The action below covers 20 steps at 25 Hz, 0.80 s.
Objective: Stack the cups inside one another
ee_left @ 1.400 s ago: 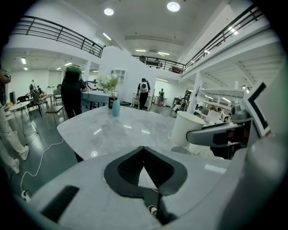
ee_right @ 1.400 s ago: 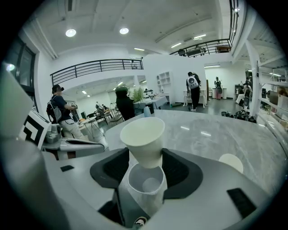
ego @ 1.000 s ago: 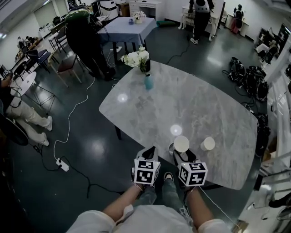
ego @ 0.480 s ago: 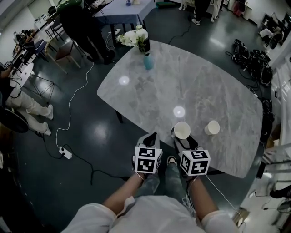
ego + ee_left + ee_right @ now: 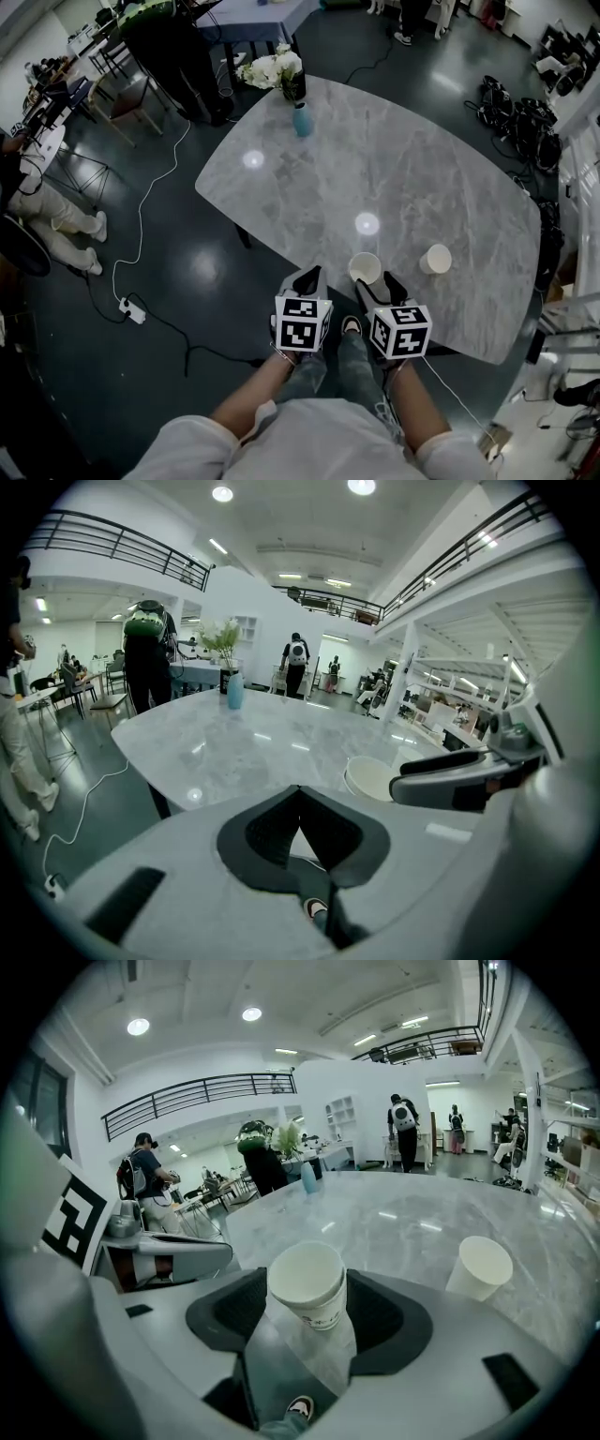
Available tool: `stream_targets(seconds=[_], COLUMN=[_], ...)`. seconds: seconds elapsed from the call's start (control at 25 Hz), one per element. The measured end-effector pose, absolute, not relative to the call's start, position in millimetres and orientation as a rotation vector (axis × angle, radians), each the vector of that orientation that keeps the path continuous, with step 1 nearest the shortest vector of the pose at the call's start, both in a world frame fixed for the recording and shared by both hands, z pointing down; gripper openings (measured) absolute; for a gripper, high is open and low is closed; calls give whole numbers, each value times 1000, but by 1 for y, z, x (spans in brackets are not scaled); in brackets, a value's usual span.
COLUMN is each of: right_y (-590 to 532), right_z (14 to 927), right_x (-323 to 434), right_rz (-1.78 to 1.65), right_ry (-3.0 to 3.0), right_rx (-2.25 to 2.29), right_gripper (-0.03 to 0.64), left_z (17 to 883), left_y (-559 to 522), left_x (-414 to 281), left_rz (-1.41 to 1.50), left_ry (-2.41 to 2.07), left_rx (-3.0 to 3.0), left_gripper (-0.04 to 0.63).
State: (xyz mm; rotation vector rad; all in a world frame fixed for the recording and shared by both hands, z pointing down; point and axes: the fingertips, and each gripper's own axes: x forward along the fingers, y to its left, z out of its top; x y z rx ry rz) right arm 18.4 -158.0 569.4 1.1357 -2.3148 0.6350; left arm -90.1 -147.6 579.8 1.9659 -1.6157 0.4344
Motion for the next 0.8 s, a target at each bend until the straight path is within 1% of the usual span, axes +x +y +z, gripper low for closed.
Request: stream_targets(seconds=[0.8], right_y=[-177], right_z=[549], right_x=[36], right_rz=[579], right_ry=[-2306], right_rx=[1246], right_gripper=[219], left_z=[572], left_y=[-160], left_x=[-90], left_rz=[384], left_ry=[-1635], left_rx=[1956], left_gripper=[-5])
